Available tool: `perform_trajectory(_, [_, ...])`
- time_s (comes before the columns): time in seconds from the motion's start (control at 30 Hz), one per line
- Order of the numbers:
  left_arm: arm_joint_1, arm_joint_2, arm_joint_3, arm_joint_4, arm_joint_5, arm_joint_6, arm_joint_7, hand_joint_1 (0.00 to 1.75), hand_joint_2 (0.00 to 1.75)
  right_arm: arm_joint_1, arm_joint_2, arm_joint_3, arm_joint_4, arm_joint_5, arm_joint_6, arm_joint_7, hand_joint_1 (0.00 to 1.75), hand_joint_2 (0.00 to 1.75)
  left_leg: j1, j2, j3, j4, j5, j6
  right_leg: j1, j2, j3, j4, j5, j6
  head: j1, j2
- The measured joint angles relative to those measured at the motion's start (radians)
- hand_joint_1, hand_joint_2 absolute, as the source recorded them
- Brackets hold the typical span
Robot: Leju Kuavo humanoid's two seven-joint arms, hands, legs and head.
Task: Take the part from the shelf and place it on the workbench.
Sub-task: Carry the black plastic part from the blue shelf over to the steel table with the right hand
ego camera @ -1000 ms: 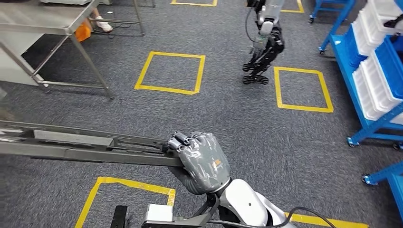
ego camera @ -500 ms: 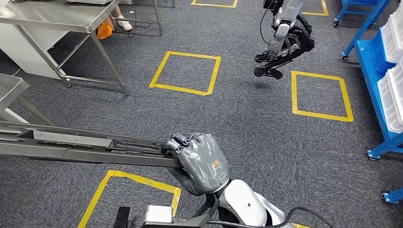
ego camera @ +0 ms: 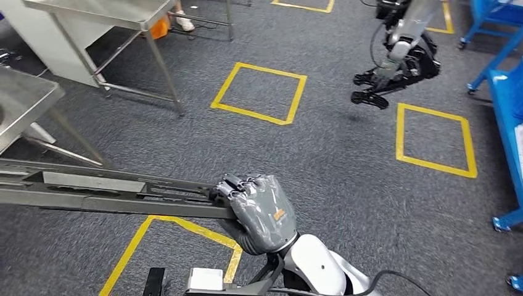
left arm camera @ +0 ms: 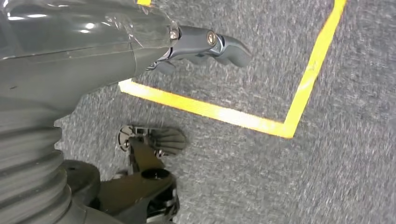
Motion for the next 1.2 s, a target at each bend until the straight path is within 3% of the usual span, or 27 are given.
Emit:
perform_trajectory(0.03, [0.000, 0.000, 0.001, 0.000, 0.000, 0.000, 0.000, 0.00, 1.75, 0.002, 0.000, 0.000, 0.000, 0.000, 0.000, -0.001, 1.75, 1.75, -0.001, -0.006, 0.000, 0.001, -0.001, 0.002, 0.000, 0.004, -0.032, 0.059, -0.019, 0.001, 0.006, 0.000])
perform_trajectory(0.07, [0.001, 0.000, 0.003, 0.000, 0.000, 0.000, 0.000, 0.00, 1.75, 0.004, -0.001, 0.000, 0.000, 0.000, 0.000, -0.002, 1.75, 1.75, -0.002, -0.014, 0.000, 0.003, -0.002, 0.003, 0.000, 0.006, -0.051, 0.091, -0.019, 0.001, 0.009, 0.000])
perform_trajectory(0.1, [0.002, 0.000, 0.004, 0.000, 0.000, 0.001, 0.000, 0.00, 1.75, 0.006, -0.001, 0.000, 0.000, 0.000, 0.000, -0.003, 1.75, 1.75, -0.002, -0.022, 0.001, 0.005, -0.003, 0.003, -0.001, 0.007, -0.053, 0.085, 0.000, 0.001, 0.012, 0.000])
perform_trajectory(0.2, [0.002, 0.000, 0.007, 0.000, 0.001, 0.002, 0.000, 0.00, 1.75, 0.005, -0.001, 0.000, 0.000, 0.000, 0.001, -0.006, 1.75, 1.75, 0.000, -0.047, -0.001, 0.019, -0.012, -0.005, -0.005, 0.033, 0.015, -0.089, 0.102, -0.002, 0.020, 0.000])
perform_trajectory(0.27, [0.002, 0.000, 0.007, 0.000, 0.001, 0.002, 0.000, 0.00, 1.75, 0.005, -0.001, 0.000, 0.001, -0.001, 0.001, -0.008, 1.75, 1.75, 0.001, -0.061, -0.010, 0.030, -0.017, -0.015, -0.005, 0.056, 0.040, -0.155, 0.123, -0.004, 0.022, 0.000])
perform_trajectory(0.33, [0.004, 0.000, 0.008, 0.000, 0.001, 0.002, 0.000, 0.00, 1.75, 0.004, 0.000, 0.000, 0.001, 0.000, 0.001, -0.009, 1.75, 1.75, 0.004, -0.071, -0.016, 0.031, -0.015, -0.026, -0.002, 0.053, 0.040, -0.160, 0.122, -0.013, 0.019, 0.000])
perform_trajectory(0.43, [0.004, 0.001, 0.008, -0.001, 0.000, 0.002, 0.000, 0.00, 1.75, 0.002, 0.002, 0.000, 0.000, 0.000, 0.002, -0.009, 1.75, 1.75, 0.005, -0.046, -0.033, 0.079, -0.046, -0.041, -0.005, 0.029, 0.050, -0.173, 0.127, -0.030, 0.008, 0.000])
perform_trajectory(0.53, [0.001, 0.001, 0.008, -0.001, -0.003, 0.000, 0.001, 0.00, 1.75, 0.000, 0.003, 0.000, 0.001, 0.000, 0.003, -0.008, 1.75, 1.75, 0.008, -0.012, -0.113, 0.250, -0.125, -0.054, -0.003, 0.001, 0.055, -0.175, 0.124, -0.038, -0.010, 0.000])
perform_trajectory(0.57, [0.001, 0.001, 0.008, -0.001, -0.005, 0.000, 0.002, 0.00, 1.75, 0.000, 0.003, 0.000, 0.001, 0.001, 0.004, -0.008, 1.75, 1.75, 0.009, -0.009, -0.132, 0.288, -0.133, -0.056, -0.003, -0.007, 0.056, -0.175, 0.123, -0.039, -0.013, 0.000])
perform_trajectory(0.6, [0.001, 0.001, 0.008, -0.001, -0.007, 0.000, 0.002, 0.00, 1.75, 0.000, 0.003, 0.000, 0.001, 0.001, 0.005, -0.008, 1.75, 1.75, 0.009, -0.007, -0.134, 0.290, -0.124, -0.057, -0.002, -0.014, 0.057, -0.175, 0.121, -0.039, -0.016, 0.000])
perform_trajectory(0.63, [0.001, 0.001, 0.008, -0.001, -0.009, 0.000, 0.003, 0.00, 1.75, 0.000, 0.003, 0.000, 0.001, 0.002, 0.006, -0.008, 1.75, 1.75, 0.010, -0.004, -0.116, 0.253, -0.098, -0.056, -0.002, -0.021, 0.059, -0.175, 0.120, -0.038, -0.020, 0.000])
perform_trajectory(0.73, [-0.002, 0.001, 0.008, -0.001, -0.013, 0.000, 0.004, 0.00, 1.75, -0.002, 0.003, 0.000, 0.001, 0.003, 0.006, -0.006, 1.75, 1.75, 0.004, 0.021, -0.023, 0.064, -0.017, -0.044, 0.000, -0.038, 0.069, -0.175, 0.113, -0.030, -0.030, 0.000])
perform_trajectory(0.77, [-0.003, 0.001, 0.008, -0.001, -0.015, 0.000, 0.006, 0.00, 1.75, -0.002, 0.003, 0.000, 0.001, 0.005, 0.006, -0.005, 1.75, 1.75, 0.000, 0.026, -0.010, 0.034, -0.011, -0.038, 0.001, -0.041, 0.071, -0.175, 0.111, -0.025, -0.030, 0.000])
perform_trajectory(0.83, [-0.004, 0.002, 0.008, -0.002, -0.019, 0.000, 0.010, 0.00, 1.75, -0.003, 0.003, 0.000, 0.000, 0.009, 0.007, -0.002, 1.75, 1.75, -0.007, 0.020, -0.009, 0.023, -0.011, -0.027, 0.001, -0.047, 0.074, -0.178, 0.110, -0.015, -0.027, 0.000])
perform_trajectory(0.9, [-0.005, 0.003, 0.008, -0.002, -0.022, 0.000, 0.014, 0.00, 1.75, -0.007, 0.003, 0.000, 0.000, 0.013, 0.008, 0.003, 1.75, 1.75, -0.003, 0.013, -0.002, 0.013, -0.007, -0.015, -0.002, -0.039, 0.075, -0.169, 0.098, -0.004, -0.023, 0.000])
perform_trajectory(0.97, [-0.008, 0.005, 0.008, -0.002, -0.023, 0.000, 0.016, 0.00, 1.75, -0.012, 0.002, 0.000, 0.000, 0.015, 0.009, 0.005, 1.75, 1.75, 0.001, 0.006, 0.004, 0.002, -0.002, -0.004, -0.004, -0.014, 0.044, -0.098, 0.053, 0.002, -0.012, 0.000])
perform_trajectory(1.03, [-0.010, 0.006, 0.008, -0.003, -0.023, 0.000, 0.017, 0.00, 1.75, -0.013, 0.000, 0.000, 0.000, 0.015, 0.009, 0.005, 1.75, 1.75, -0.002, -0.003, 0.004, 0.001, -0.002, 0.001, -0.004, 0.004, -0.021, 0.032, -0.005, 0.002, 0.001, 0.000])
perform_trajectory(1.07, [-0.010, 0.006, 0.009, -0.003, -0.023, -0.001, 0.017, 0.00, 1.75, -0.012, -0.001, 0.000, 0.000, 0.015, 0.010, 0.005, 1.75, 1.75, -0.003, -0.009, 0.004, 0.003, -0.003, 0.002, -0.004, 0.006, -0.047, 0.081, -0.017, 0.002, 0.005, 0.000])
perform_trajectory(1.1, [-0.009, 0.006, 0.009, -0.003, -0.023, -0.001, 0.018, 0.00, 1.75, -0.011, -0.002, 0.000, 0.000, 0.015, 0.010, 0.005, 1.75, 1.75, -0.003, -0.016, 0.004, 0.004, -0.003, 0.003, -0.004, 0.007, -0.058, 0.096, -0.008, 0.002, 0.008, 0.000])
perform_trajectory(1.13, [-0.009, 0.006, 0.009, -0.003, -0.023, -0.001, 0.018, 0.00, 1.75, -0.011, -0.003, 0.000, 0.000, 0.015, 0.010, 0.005, 1.75, 1.75, -0.003, -0.025, 0.004, 0.007, -0.005, 0.003, -0.004, 0.008, -0.051, 0.072, 0.019, 0.001, 0.011, 0.000])
perform_trajectory(1.2, [-0.009, 0.006, 0.009, -0.004, -0.023, -0.001, 0.018, 0.00, 1.75, -0.012, -0.004, 0.000, 0.000, 0.016, 0.010, 0.005, 1.75, 1.75, -0.001, -0.040, 0.003, 0.015, -0.010, -0.001, -0.006, 0.028, 0.001, -0.052, 0.091, -0.004, 0.017, 0.000])
